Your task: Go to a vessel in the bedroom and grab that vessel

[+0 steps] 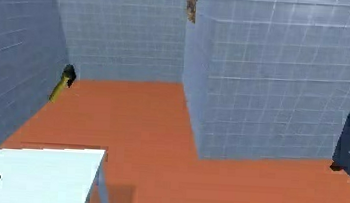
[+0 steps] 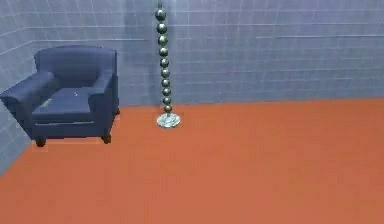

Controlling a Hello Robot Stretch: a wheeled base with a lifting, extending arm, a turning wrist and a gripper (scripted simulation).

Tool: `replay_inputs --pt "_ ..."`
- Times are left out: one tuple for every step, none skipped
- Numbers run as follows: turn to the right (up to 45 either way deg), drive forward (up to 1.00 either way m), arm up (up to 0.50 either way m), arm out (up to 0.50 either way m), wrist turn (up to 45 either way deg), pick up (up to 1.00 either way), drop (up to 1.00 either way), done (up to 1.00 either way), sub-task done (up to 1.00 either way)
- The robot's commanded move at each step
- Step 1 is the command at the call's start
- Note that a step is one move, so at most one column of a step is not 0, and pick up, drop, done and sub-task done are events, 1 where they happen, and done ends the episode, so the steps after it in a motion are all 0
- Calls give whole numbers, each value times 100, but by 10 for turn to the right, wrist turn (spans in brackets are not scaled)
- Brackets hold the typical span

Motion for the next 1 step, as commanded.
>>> replay_inputs --pt "450 0 0 0 0 0 0 0 0"
